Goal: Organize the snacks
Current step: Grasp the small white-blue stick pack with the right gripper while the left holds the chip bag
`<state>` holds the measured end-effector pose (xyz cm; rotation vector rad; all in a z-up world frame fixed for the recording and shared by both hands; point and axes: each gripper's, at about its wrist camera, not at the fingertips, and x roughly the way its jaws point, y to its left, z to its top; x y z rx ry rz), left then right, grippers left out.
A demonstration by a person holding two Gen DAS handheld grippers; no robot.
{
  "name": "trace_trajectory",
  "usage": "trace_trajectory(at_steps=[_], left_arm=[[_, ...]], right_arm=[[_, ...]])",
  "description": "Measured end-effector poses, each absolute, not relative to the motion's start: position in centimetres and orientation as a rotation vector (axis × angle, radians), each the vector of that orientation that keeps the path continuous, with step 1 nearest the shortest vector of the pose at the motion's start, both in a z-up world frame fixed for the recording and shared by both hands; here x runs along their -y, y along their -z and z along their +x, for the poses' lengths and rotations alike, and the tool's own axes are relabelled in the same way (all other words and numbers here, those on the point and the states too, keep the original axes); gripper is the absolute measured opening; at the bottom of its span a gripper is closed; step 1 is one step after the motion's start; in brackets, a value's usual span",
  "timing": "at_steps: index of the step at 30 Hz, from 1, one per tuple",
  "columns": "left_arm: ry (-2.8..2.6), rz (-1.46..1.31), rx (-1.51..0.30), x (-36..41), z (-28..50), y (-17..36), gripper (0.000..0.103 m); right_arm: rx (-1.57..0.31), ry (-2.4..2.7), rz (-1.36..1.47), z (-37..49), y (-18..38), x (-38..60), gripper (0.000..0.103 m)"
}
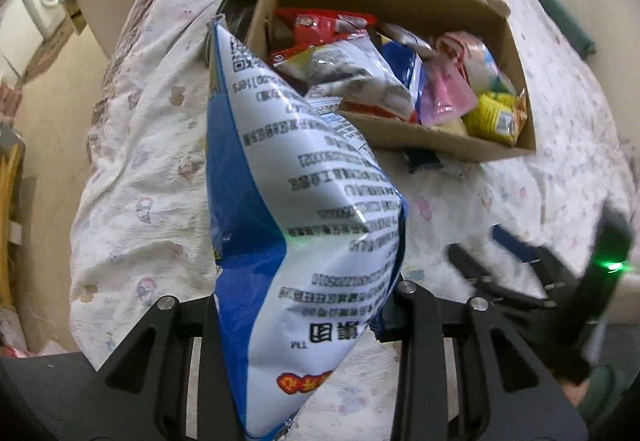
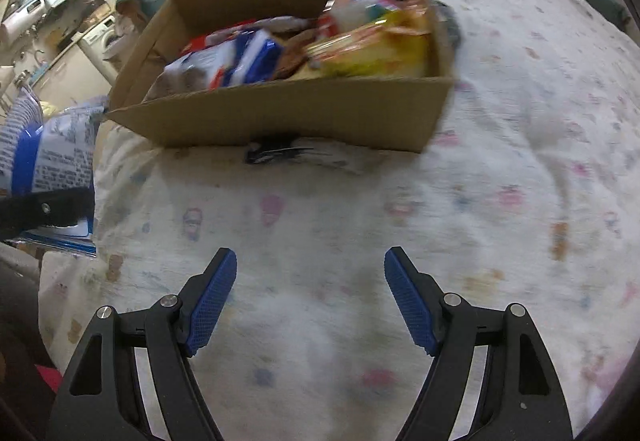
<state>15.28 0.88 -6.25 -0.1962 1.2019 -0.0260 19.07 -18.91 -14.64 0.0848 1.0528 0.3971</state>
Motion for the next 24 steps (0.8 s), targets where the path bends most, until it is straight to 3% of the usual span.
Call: trace_trajectory(at_steps=[1,5,17,19,24], left_arm=[[0.030,-0.211,-1.197,-1.2,15.4,6.1,0.030],[0.025,-0.240,-1.170,-2.6,15.6,5.4,0.030],[-0.006,-0.298,-1.201,-5.7,15.0,6.8,0.030],[-0.010,-0.310,-1.211,-5.9,15.0,7.1,0.030],[0.003,-0.316,-1.211,-5.4,15.1,7.0,0.030]], right_arm=[[-1.043,-0.402,0.080,19.4,14.7,18.0,0.082],[-1.021,-0.399,0.019,21.2,14.8,15.3,0.103],[-1.072,-0.222,0.135,27.6,17.1,15.0,0.103],[-1.078,-0.216,0.130,27.9,17.4,15.0,0.102],[-1.082,-0.197,0.104,27.6,17.5,15.1,0.078]])
